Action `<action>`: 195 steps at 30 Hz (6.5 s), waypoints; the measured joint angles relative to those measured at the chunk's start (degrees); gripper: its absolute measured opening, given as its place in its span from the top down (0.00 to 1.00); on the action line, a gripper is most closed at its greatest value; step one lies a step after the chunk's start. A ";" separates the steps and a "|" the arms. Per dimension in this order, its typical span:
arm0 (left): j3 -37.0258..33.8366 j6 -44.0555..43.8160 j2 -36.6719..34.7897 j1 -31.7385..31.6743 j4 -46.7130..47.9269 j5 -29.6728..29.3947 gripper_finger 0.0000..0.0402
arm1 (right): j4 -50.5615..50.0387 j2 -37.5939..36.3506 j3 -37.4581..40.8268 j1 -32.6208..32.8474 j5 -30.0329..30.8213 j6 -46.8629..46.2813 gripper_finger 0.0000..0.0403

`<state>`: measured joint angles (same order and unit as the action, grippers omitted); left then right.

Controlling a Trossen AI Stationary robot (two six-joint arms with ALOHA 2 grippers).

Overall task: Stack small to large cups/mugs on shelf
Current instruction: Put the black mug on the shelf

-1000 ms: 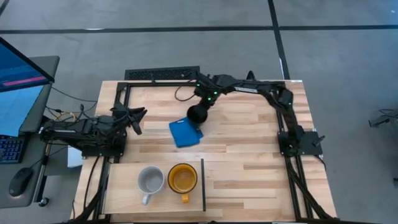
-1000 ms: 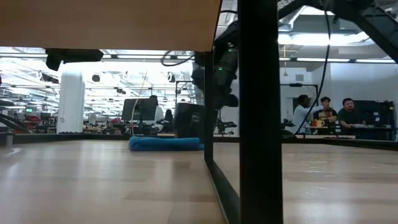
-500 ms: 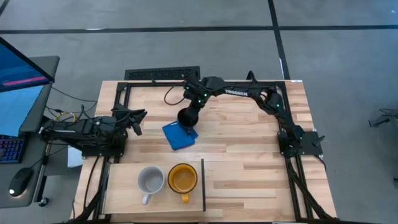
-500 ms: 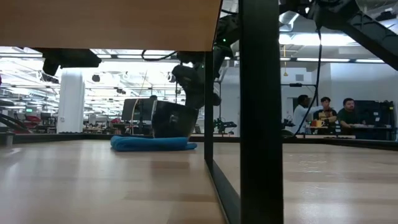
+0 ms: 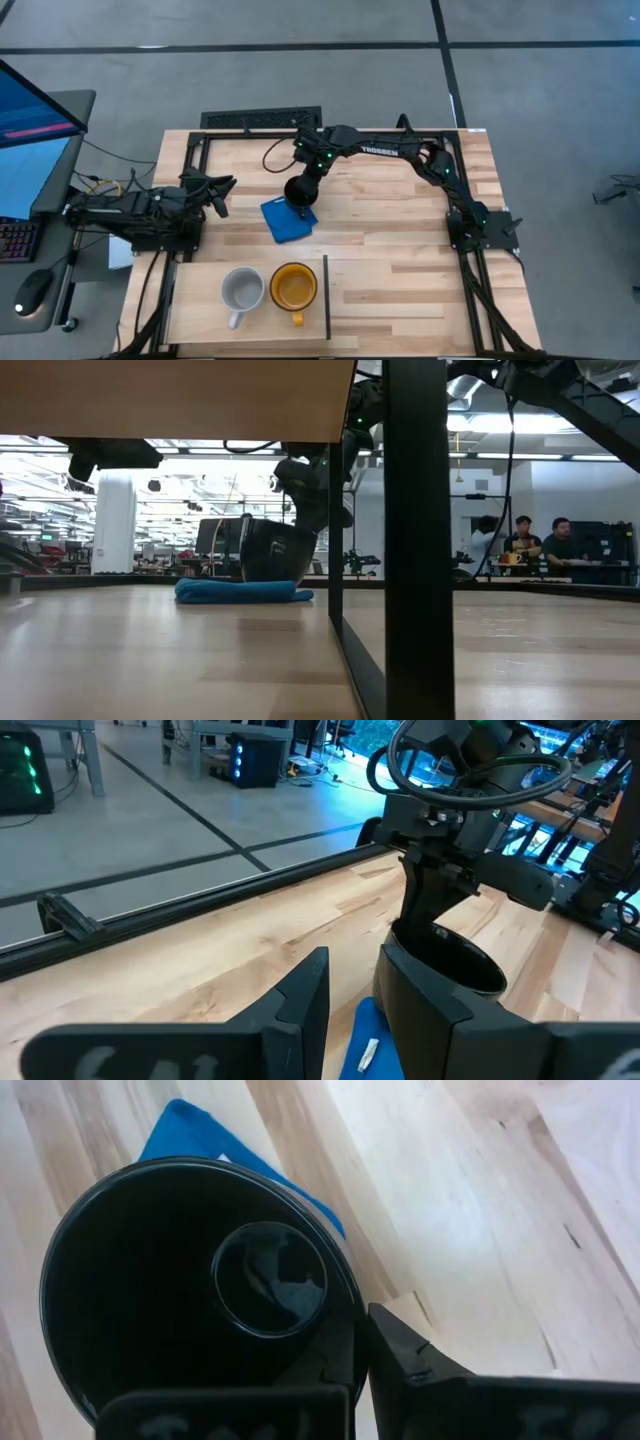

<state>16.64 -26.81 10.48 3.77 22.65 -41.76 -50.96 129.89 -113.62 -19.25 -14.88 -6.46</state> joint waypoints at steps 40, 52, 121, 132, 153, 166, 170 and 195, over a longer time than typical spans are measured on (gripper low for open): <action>0.00 0.00 0.00 0.00 0.00 -0.02 0.79 | -1.95 -0.34 -0.15 0.04 1.44 -0.33 0.84; 0.00 0.00 0.00 -0.02 0.00 -0.02 0.79 | -1.99 -0.34 -0.15 0.04 1.38 -0.76 0.83; 0.00 0.00 0.02 -0.01 0.85 -0.02 0.79 | -14.48 -1.92 -16.32 0.00 1.61 6.47 0.50; 0.00 0.54 0.00 -0.02 0.93 -0.02 0.79 | -9.35 -11.39 -16.28 -0.37 5.10 6.90 0.50; 0.00 2.31 0.00 -0.02 1.04 -0.09 0.79 | 11.19 -36.00 14.43 -1.53 9.45 3.37 0.50; 0.00 3.70 0.00 -0.02 1.03 -1.08 0.79 | 38.92 -61.01 52.60 -1.16 12.42 -3.09 0.50; 0.00 3.72 0.00 -0.01 1.03 -1.11 0.79 | 45.56 -68.34 62.23 -1.03 12.41 -3.17 0.50; 0.00 3.71 0.00 0.00 1.03 -1.44 0.79 | 69.46 -97.99 100.52 -1.03 18.52 -6.76 0.50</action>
<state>16.64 -23.10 10.48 3.77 23.68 -43.20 18.50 31.90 -13.10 -20.27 3.64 -13.22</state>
